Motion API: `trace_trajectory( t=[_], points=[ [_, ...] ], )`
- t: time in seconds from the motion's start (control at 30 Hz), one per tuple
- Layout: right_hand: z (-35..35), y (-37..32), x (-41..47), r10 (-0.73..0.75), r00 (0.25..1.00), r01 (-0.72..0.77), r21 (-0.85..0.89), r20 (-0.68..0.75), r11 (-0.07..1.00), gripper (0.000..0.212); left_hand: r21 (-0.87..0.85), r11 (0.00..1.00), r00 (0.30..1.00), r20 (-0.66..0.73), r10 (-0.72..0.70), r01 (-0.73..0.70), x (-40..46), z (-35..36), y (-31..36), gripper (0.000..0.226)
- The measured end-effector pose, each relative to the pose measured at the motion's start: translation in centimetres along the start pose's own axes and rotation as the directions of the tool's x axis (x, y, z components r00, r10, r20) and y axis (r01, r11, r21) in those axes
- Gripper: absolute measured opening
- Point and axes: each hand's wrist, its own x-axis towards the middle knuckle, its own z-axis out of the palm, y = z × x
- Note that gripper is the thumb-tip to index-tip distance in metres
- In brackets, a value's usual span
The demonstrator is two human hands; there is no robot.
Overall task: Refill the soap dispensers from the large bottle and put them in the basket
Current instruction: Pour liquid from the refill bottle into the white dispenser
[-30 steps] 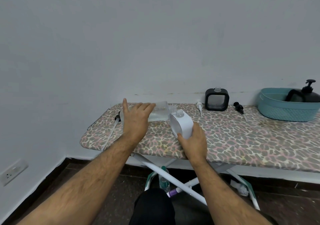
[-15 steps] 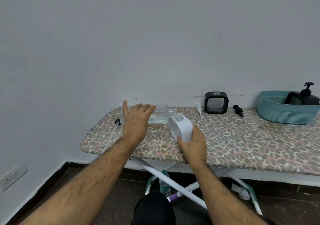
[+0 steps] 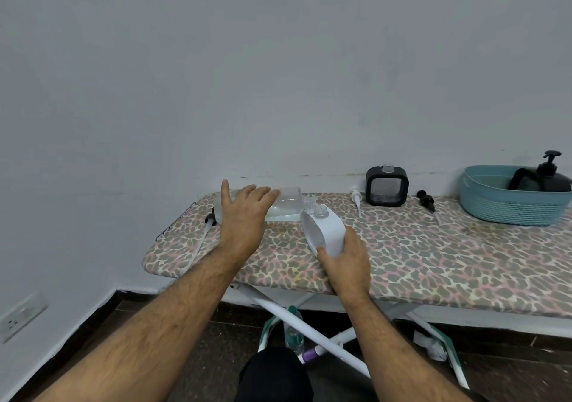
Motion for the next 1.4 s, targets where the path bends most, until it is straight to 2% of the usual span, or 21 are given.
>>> trace_trajectory(
  t=[1.4],
  points=[
    [0.24, 0.27, 0.12, 0.005, 1.0, -0.005, 0.013, -0.006, 1.0, 0.061, -0.013, 1.0, 1.0, -0.009, -0.008, 0.008, 0.26, 0.39, 0.06, 0.08]
  ],
)
